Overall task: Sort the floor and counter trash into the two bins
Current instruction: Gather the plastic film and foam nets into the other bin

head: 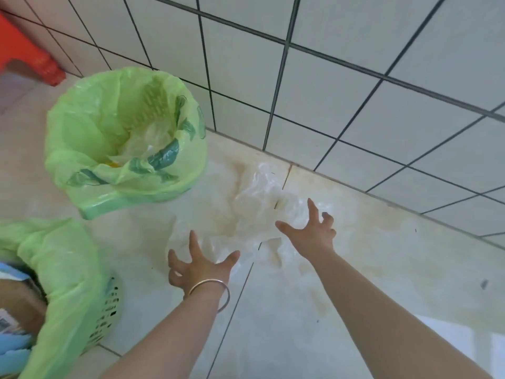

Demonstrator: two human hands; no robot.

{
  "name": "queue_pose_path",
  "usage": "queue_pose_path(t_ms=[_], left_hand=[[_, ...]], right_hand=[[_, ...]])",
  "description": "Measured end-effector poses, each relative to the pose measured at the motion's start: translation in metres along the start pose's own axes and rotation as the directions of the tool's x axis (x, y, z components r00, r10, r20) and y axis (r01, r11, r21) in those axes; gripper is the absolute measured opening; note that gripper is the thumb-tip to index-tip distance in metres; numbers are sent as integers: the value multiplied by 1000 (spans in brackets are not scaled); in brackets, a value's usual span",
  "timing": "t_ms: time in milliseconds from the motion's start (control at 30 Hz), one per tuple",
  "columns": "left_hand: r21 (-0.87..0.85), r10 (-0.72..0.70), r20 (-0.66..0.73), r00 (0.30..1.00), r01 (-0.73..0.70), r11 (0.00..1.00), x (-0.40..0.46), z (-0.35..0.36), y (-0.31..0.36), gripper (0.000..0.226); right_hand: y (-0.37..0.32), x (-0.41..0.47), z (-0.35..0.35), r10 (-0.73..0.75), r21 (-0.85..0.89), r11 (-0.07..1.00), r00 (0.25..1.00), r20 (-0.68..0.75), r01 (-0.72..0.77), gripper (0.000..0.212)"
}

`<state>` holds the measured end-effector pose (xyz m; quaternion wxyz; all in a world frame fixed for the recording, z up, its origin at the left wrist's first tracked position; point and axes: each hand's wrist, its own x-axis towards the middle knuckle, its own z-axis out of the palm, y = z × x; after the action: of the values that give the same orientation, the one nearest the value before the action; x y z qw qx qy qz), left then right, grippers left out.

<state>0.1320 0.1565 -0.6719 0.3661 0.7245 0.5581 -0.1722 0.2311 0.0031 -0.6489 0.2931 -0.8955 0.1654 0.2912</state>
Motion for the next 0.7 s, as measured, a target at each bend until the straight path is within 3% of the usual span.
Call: queue_pose_path(t_ms=[167, 467, 700], left_hand=[[108, 82, -1, 997, -82, 991, 25, 25, 17, 112], [322, 87, -27, 996, -74, 944, 56, 35, 12, 113], [434, 310, 71, 948, -309, 846, 68, 38, 18, 112]], right_hand=[[-15, 26, 19, 2, -77, 997, 1000, 12, -1, 106], [-24, 56, 49, -78, -277, 957, 996, 42, 86, 111], [-34, 65, 72, -191, -392, 896, 978, 85, 209, 103]])
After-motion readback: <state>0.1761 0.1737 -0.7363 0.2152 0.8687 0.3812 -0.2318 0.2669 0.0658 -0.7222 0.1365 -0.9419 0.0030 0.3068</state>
